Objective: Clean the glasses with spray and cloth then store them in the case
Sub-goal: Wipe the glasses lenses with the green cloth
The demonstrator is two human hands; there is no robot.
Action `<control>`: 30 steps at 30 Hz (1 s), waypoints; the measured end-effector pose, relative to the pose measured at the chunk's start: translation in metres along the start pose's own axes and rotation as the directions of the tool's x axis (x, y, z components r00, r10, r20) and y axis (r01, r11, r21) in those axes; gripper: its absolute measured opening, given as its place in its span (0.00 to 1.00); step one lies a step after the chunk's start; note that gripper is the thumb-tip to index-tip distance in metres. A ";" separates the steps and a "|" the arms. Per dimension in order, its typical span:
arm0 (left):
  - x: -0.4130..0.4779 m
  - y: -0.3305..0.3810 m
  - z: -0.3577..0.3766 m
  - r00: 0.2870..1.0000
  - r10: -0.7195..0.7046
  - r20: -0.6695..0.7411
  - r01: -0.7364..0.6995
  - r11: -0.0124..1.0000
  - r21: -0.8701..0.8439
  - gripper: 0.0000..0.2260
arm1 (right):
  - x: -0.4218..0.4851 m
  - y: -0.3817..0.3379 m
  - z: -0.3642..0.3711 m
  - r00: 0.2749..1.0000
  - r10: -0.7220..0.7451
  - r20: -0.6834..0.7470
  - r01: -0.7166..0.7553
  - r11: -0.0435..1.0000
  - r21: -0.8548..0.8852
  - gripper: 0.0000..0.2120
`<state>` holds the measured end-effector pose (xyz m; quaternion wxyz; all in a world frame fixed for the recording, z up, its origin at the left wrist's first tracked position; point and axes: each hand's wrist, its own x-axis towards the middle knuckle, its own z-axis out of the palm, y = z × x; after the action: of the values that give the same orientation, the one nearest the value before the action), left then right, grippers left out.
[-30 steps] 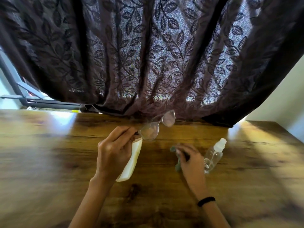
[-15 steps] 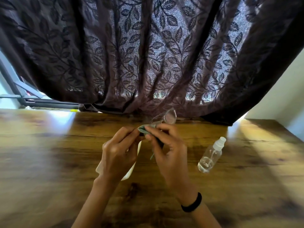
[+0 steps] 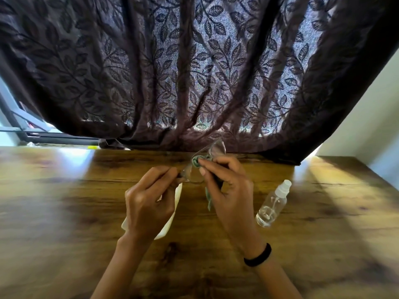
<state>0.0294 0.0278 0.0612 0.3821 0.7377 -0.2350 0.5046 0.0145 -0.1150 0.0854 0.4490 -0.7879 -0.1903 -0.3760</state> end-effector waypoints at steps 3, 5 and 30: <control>0.000 -0.002 -0.002 1.000 0.005 0.006 -0.005 1.000 0.008 0.12 | -0.010 -0.009 0.008 0.996 -0.034 0.079 0.032 0.999 0.028 0.11; -0.002 -0.005 -0.002 1.000 -0.002 0.015 0.002 0.999 0.043 0.08 | -0.016 -0.011 0.010 0.992 -0.066 0.111 0.065 0.998 0.015 0.11; 0.000 -0.005 -0.004 1.000 -0.031 -0.002 0.031 0.992 0.123 0.07 | -0.003 0.008 -0.002 1.000 -0.008 0.023 0.010 0.995 -0.104 0.12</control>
<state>0.0307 0.0336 0.0604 0.3439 0.7632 -0.1920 0.5122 0.0170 -0.1207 0.0790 0.4035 -0.8136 -0.1790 -0.3783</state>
